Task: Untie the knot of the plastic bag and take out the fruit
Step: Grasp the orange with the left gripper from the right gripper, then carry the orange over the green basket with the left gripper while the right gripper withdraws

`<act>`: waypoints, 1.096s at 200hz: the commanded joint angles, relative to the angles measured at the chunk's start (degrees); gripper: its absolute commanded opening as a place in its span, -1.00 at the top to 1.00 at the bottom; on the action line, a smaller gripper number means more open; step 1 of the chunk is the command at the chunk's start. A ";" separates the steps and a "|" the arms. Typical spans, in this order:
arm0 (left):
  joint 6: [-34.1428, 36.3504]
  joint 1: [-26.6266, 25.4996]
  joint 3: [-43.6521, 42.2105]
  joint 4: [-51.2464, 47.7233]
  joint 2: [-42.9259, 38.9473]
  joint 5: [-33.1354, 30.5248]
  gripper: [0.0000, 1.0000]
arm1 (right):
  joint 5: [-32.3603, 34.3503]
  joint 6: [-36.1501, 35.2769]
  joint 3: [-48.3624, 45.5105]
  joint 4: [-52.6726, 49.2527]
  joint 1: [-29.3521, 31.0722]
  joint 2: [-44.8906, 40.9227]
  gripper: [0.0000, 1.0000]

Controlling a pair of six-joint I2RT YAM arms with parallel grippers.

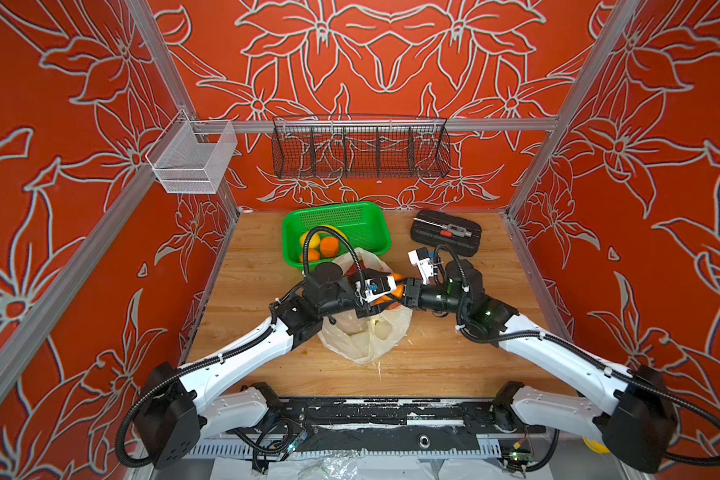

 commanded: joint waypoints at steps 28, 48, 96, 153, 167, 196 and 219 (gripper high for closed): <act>-0.33 -0.30 1.49 1.02 0.80 2.61 -0.06 | -1.18 0.29 -0.33 2.12 0.55 -1.46 0.05; -1.05 -0.35 1.32 1.34 0.31 1.44 -0.05 | 0.66 -0.63 0.37 -0.27 0.49 -2.73 -0.34; -4.55 -0.18 1.44 2.51 -0.77 -7.40 0.05 | 12.41 -4.56 -0.59 -7.25 0.54 -10.41 -0.71; -14.88 4.84 4.78 3.43 -0.14 -16.39 0.07 | 18.17 -4.94 -4.30 -8.12 0.52 -15.93 -0.81; -18.98 8.00 6.10 2.96 0.59 -16.50 0.07 | 18.64 -4.99 -4.62 -8.60 0.52 -16.18 -0.83; -23.62 13.24 9.26 -0.07 2.65 -17.30 0.07 | 19.09 -4.99 -5.06 -9.20 0.48 -16.37 -0.85; -25.20 16.46 12.29 -3.96 4.94 -19.70 0.08 | 19.31 -4.99 -5.16 -9.91 0.48 -16.34 -0.85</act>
